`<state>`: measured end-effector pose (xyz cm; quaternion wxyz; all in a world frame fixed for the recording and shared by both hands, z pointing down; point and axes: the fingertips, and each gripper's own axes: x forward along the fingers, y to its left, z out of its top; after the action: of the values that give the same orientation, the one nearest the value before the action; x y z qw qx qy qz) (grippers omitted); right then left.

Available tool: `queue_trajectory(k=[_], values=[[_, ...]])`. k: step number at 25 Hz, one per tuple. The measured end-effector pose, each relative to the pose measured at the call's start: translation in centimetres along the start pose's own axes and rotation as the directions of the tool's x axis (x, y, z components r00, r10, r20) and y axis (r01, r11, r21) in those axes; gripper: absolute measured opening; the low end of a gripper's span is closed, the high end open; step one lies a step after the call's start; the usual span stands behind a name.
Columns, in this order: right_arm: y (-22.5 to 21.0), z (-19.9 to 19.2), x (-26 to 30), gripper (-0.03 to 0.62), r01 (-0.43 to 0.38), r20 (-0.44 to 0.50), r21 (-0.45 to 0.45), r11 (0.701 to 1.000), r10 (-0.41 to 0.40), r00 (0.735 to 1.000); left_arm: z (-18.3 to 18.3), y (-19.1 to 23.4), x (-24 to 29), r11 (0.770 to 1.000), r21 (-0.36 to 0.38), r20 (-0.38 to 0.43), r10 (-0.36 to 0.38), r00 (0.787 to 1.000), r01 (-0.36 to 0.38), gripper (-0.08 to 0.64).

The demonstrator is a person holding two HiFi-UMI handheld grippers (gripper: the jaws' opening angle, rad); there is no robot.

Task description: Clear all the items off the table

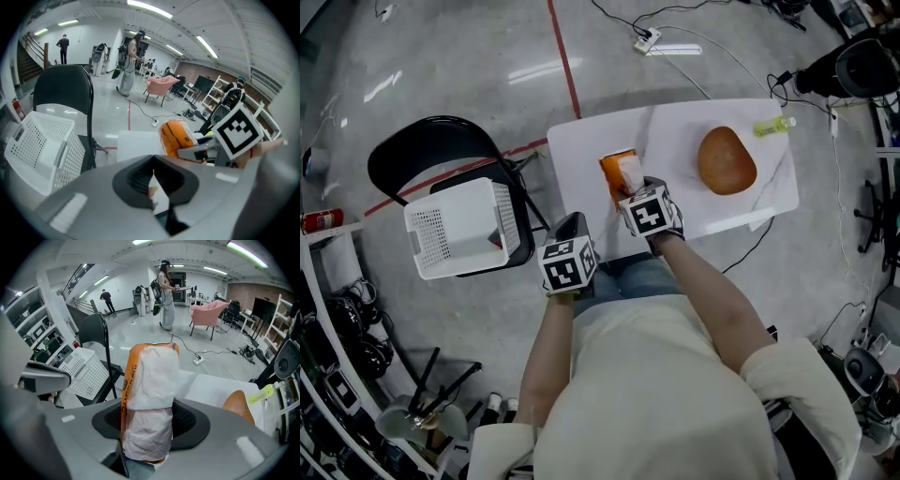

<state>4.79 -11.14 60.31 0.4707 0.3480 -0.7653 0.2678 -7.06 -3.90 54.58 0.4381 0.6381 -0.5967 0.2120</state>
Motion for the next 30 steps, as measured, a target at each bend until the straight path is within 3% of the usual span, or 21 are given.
queue_trajectory(k=[18, 30], values=[[-0.6, 2.8, -6.3, 0.241, 0.010, 0.116, -0.086, 0.996, -0.001, 0.993, 3.8, -1.4, -2.1, 0.998, 0.067, 0.054, -0.011, 0.998, 0.007, 0.008], [1.0, 3.9, -7.6, 0.241, 0.019, 0.135, -0.152, 0.988, 0.001, 0.991, 4.1, 0.1, -3.9, 0.998, 0.059, 0.097, -0.010, 0.995, 0.004, 0.008]])
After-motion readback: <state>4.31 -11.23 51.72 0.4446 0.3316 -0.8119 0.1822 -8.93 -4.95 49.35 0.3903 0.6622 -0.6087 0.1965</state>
